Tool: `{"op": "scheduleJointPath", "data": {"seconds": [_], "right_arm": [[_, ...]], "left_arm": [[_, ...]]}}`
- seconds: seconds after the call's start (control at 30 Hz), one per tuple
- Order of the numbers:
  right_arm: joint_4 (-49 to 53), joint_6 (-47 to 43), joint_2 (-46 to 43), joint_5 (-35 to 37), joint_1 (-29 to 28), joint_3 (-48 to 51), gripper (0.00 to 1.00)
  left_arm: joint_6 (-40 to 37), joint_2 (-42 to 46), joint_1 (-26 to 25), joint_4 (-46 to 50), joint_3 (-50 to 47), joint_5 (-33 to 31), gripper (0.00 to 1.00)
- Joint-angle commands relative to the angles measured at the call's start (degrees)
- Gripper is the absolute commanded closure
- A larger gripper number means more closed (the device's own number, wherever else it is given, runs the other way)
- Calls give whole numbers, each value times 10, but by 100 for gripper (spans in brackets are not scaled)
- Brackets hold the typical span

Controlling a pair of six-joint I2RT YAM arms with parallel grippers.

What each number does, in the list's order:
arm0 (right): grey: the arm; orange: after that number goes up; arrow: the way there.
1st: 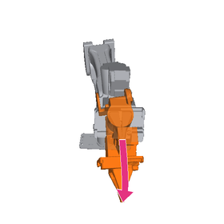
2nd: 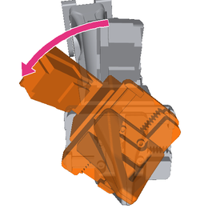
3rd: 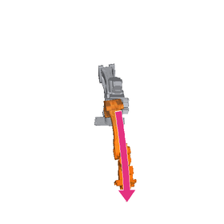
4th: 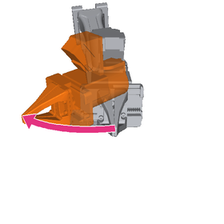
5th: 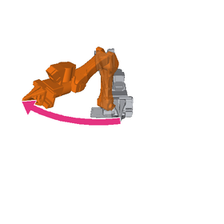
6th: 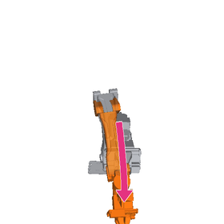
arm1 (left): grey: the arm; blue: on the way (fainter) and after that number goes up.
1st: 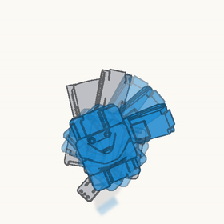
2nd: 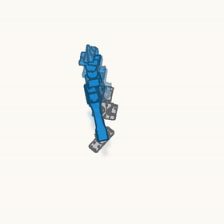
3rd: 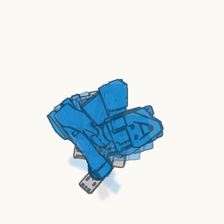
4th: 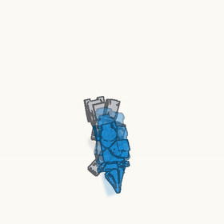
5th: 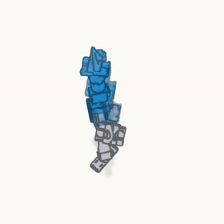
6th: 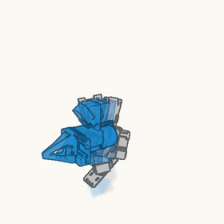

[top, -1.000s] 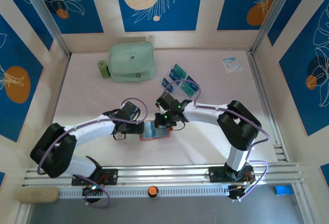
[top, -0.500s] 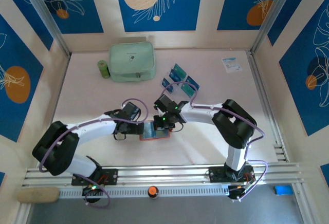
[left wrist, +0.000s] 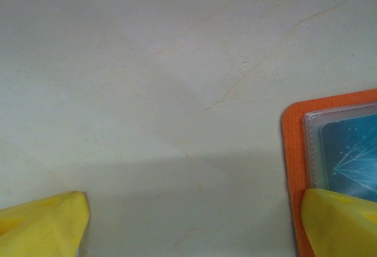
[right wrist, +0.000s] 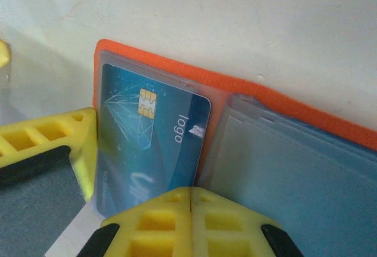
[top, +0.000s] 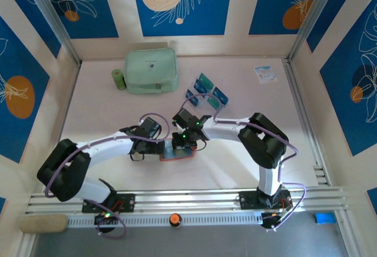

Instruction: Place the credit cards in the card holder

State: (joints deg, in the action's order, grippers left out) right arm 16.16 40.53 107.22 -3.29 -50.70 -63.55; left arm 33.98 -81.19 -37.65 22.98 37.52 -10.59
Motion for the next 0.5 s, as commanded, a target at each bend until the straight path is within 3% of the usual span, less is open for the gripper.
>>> {"op": "scheduleJointPath", "data": {"seconds": [0.0, 0.47], "right_arm": [[9, -5, 20, -22, -8, -16, 100], [15, 5, -40, -2, 10, 17, 100]], "left_arm": [[-3, -10, -4, -4, -13, 0, 6], [14, 31, -4, 27, 13, -10, 5]]}}
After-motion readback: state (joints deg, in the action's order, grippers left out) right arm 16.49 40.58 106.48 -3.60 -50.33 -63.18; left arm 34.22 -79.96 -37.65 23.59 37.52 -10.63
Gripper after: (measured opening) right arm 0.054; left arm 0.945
